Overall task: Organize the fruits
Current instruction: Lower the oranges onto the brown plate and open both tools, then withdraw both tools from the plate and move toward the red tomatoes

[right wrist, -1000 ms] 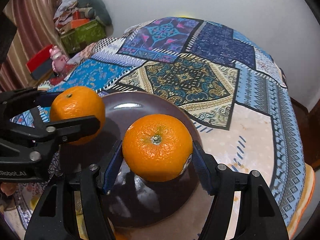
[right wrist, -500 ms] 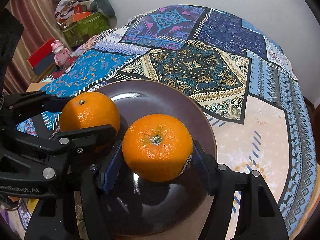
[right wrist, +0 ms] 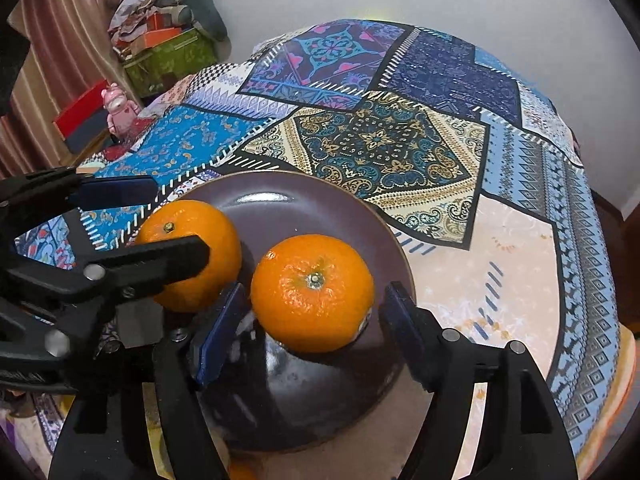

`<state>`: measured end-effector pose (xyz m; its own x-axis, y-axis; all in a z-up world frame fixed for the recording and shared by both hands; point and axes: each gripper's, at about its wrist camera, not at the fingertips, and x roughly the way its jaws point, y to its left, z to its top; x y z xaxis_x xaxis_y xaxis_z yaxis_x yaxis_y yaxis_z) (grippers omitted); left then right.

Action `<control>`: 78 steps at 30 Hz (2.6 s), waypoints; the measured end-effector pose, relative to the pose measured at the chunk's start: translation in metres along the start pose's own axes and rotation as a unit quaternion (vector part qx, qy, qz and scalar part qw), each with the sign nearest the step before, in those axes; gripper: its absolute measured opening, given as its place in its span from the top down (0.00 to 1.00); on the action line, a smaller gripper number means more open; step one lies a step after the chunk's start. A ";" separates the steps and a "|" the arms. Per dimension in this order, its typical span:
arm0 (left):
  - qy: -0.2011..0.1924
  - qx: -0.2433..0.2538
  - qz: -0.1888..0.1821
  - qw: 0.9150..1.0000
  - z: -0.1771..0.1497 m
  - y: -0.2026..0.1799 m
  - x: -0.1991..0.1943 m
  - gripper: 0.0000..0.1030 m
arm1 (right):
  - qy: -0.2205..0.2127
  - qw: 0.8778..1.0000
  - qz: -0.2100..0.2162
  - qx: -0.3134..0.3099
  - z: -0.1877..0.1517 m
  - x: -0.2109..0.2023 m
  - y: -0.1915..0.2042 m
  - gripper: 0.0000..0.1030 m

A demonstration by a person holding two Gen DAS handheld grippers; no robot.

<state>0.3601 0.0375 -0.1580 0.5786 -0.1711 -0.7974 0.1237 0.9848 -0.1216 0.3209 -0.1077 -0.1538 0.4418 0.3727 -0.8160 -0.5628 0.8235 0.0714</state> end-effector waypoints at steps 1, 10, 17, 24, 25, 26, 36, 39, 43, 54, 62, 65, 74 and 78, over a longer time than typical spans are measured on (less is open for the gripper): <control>-0.005 -0.002 0.002 1.000 0.000 0.000 -0.005 0.32 | 0.002 1.000 -0.003 0.002 0.000 -0.003 0.000 0.33; -0.047 0.004 0.026 0.999 -0.004 -0.009 -0.061 0.32 | -0.039 0.999 -0.013 0.011 0.000 -0.054 0.004 0.33; -0.080 0.012 0.029 0.996 -0.015 -0.023 -0.111 0.31 | -0.083 0.996 -0.034 0.012 -0.007 -0.107 0.011 0.30; -0.096 0.027 0.025 0.995 -0.036 -0.041 -0.145 0.29 | -0.114 0.992 -0.039 0.028 -0.028 -0.150 0.013 0.24; -0.097 0.027 0.024 0.995 -0.040 -0.044 -0.148 0.29 | -0.116 0.992 -0.041 0.032 -0.033 -0.154 0.013 0.23; -0.097 0.028 0.022 0.995 -0.045 -0.047 -0.152 0.29 | -0.118 0.991 -0.043 0.035 -0.038 -0.158 0.012 0.23; -0.081 0.033 0.007 0.996 -0.084 -0.067 -0.164 0.29 | -0.106 0.990 -0.068 0.068 -0.101 -0.171 0.004 0.23; -0.071 0.032 0.006 0.997 -0.096 -0.072 -0.162 0.29 | -0.091 0.990 -0.065 0.089 -0.121 -0.169 -0.001 0.23; -0.061 0.023 0.009 0.998 -0.112 -0.076 -0.156 0.29 | -0.081 0.988 -0.064 0.112 -0.143 -0.167 -0.003 0.23; -0.021 0.022 -0.021 0.999 -0.143 -0.096 -0.125 0.29 | -0.059 0.986 -0.059 0.147 -0.180 -0.156 -0.010 0.23; 0.002 0.032 -0.039 0.999 -0.142 -0.116 -0.099 0.45 | -0.028 0.987 -0.048 0.151 -0.195 -0.138 -0.013 0.23; 0.011 0.031 -0.041 0.999 -0.140 -0.120 -0.087 0.50 | -0.021 0.987 -0.038 0.154 -0.196 -0.133 -0.014 0.24; 0.023 0.039 -0.048 0.998 -0.132 -0.129 -0.064 0.51 | 0.001 0.988 -0.018 0.154 -0.196 -0.116 -0.016 0.38; 0.034 0.043 -0.050 0.997 -0.129 -0.130 -0.054 0.51 | 0.009 0.988 -0.012 0.151 -0.196 -0.111 -0.015 0.51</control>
<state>0.2093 -0.0773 -0.1756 0.5050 -0.2623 -0.8223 0.2488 0.9565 -0.1524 0.1430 -0.2450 -0.1767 0.4381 0.3457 -0.8298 -0.3173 0.9232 0.2170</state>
